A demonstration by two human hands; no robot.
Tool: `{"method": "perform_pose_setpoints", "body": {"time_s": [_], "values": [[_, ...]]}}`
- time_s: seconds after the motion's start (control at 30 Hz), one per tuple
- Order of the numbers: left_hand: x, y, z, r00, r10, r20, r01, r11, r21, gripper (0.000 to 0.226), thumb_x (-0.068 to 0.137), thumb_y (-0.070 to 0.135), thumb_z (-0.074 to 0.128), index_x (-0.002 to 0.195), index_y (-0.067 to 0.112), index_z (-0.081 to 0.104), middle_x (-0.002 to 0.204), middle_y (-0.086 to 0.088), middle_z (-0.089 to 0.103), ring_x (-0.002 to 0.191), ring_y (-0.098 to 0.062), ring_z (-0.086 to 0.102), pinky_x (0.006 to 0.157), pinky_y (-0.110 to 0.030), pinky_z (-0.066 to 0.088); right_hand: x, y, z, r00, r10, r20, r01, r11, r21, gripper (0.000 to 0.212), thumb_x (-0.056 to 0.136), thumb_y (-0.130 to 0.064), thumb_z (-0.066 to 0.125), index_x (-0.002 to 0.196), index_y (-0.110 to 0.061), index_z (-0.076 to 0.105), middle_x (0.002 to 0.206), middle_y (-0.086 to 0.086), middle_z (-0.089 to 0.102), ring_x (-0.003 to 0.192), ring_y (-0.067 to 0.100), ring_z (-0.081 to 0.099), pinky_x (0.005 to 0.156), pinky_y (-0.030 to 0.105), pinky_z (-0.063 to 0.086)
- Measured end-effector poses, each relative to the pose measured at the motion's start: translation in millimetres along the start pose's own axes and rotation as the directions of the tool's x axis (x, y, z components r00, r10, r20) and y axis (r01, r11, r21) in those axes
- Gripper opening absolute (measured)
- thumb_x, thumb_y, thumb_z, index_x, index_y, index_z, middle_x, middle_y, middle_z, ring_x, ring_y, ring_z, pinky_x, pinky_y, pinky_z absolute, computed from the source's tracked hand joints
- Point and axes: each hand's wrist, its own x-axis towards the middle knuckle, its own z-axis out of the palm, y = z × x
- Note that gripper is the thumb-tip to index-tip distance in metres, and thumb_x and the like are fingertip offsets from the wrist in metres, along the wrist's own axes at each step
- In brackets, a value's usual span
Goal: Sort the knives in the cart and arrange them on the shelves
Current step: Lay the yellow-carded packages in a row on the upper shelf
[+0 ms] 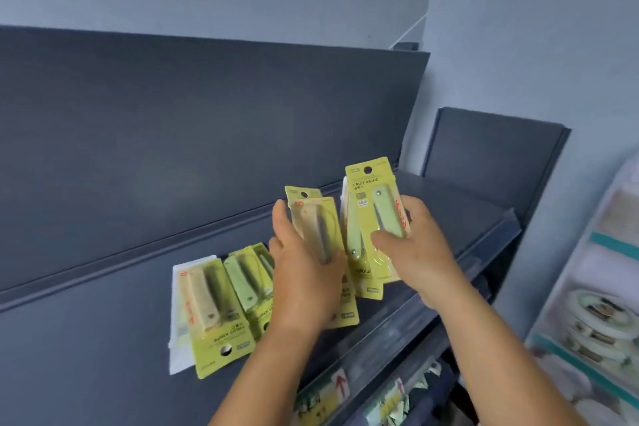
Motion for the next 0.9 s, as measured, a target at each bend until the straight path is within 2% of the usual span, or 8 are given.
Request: {"method": "perform_pose_setpoints", "body": {"time_s": [0.13,0.23,0.33,0.43,0.5,0.57,0.67,0.9], "values": [[15.0,-7.8,-3.0,0.996,-0.083,0.022,0.079,0.989,0.129,0.075,0.086,0.016,0.061,0.140,0.042,0.016,0.112,0.002,0.026,0.064,-0.010,0.054,0.060,-0.041,0.058,35.5,6.7,18.9,0.985,0.047,0.167,-0.044,0.999,-0.026,0.058,0.077,-0.013,0.064,0.124,-0.042,0.043,0.099,-0.016,0.063,0.086,0.007,0.062,0.062,0.025,0.047],[26.1,-8.5,7.5,0.991,-0.121,0.051,0.101,0.950,0.296,0.053,0.089,0.016,0.057,0.133,0.029,0.031,0.125,-0.003,0.021,0.060,-0.016,0.054,0.072,-0.035,0.056,60.1,15.9,19.1,0.959,0.087,0.269,-0.061,0.993,-0.102,0.065,0.078,-0.011,0.064,0.131,-0.040,0.039,0.099,-0.019,0.060,0.084,0.005,0.060,0.061,0.022,0.046],[37.1,-9.5,27.3,0.982,-0.185,0.042,0.142,0.864,0.483,0.051,0.090,0.013,0.054,0.135,0.019,0.030,0.142,-0.010,0.010,0.092,-0.029,0.056,0.086,-0.035,0.045,81.7,27.6,18.2,0.938,0.115,0.326,-0.048,0.977,-0.206,0.065,0.080,-0.012,0.062,0.136,-0.035,0.038,0.109,-0.014,0.058,0.084,0.009,0.059,0.063,0.025,0.047],[45.6,-17.9,44.4,0.968,-0.252,0.010,0.174,0.696,0.697,0.057,0.094,0.024,0.047,0.143,0.013,0.022,0.150,-0.013,0.007,0.128,-0.035,0.030,0.100,-0.036,0.034,98.0,37.4,20.1,0.925,0.104,0.366,0.033,0.936,-0.350,0.066,0.083,-0.020,0.056,0.143,-0.036,0.032,0.125,-0.009,0.048,0.094,0.013,0.056,0.072,0.027,0.046],[49.2,-22.9,48.9,0.963,-0.269,0.014,0.143,0.556,0.819,0.063,0.096,0.035,0.040,0.147,0.008,0.016,0.155,-0.014,0.004,0.140,-0.036,0.008,0.112,-0.041,0.019,104.5,43.9,21.5,0.907,0.083,0.413,0.124,0.885,-0.450,0.063,0.087,-0.024,0.051,0.145,-0.036,0.029,0.131,-0.006,0.038,0.099,0.015,0.051,0.074,0.027,0.041],[52.7,-26.2,51.8,0.958,-0.288,0.016,0.130,0.482,0.867,0.066,0.098,0.038,0.033,0.149,0.005,0.008,0.157,-0.012,0.004,0.144,-0.033,-0.004,0.115,-0.043,0.009,108.9,52.9,23.1,0.879,0.065,0.472,0.215,0.830,-0.514,0.057,0.092,-0.028,0.045,0.146,-0.032,0.028,0.144,-0.005,0.026,0.119,0.016,0.040,0.089,0.027,0.037],[55.0,-28.3,53.6,0.953,-0.304,0.006,0.144,0.467,0.872,0.067,0.100,0.043,0.024,0.150,0.004,0.002,0.158,-0.010,0.008,0.145,-0.029,0.003,0.117,-0.043,0.008,109.4,61.2,26.1,0.824,0.083,0.560,0.293,0.784,-0.548,0.051,0.097,-0.032,0.033,0.147,-0.027,0.025,0.155,-0.013,0.011,0.140,0.016,0.015,0.108,0.033,0.025],[51.4,-27.3,54.8,0.963,-0.267,-0.035,0.170,0.503,0.847,0.063,0.100,0.042,0.020,0.151,0.008,0.004,0.159,-0.011,0.007,0.146,-0.027,0.005,0.118,-0.042,0.011,104.7,56.7,25.1,0.804,0.095,0.587,0.308,0.778,-0.548,0.053,0.099,-0.035,0.026,0.150,-0.023,0.015,0.157,-0.007,0.013,0.141,0.023,0.020,0.113,0.039,0.025]]}}
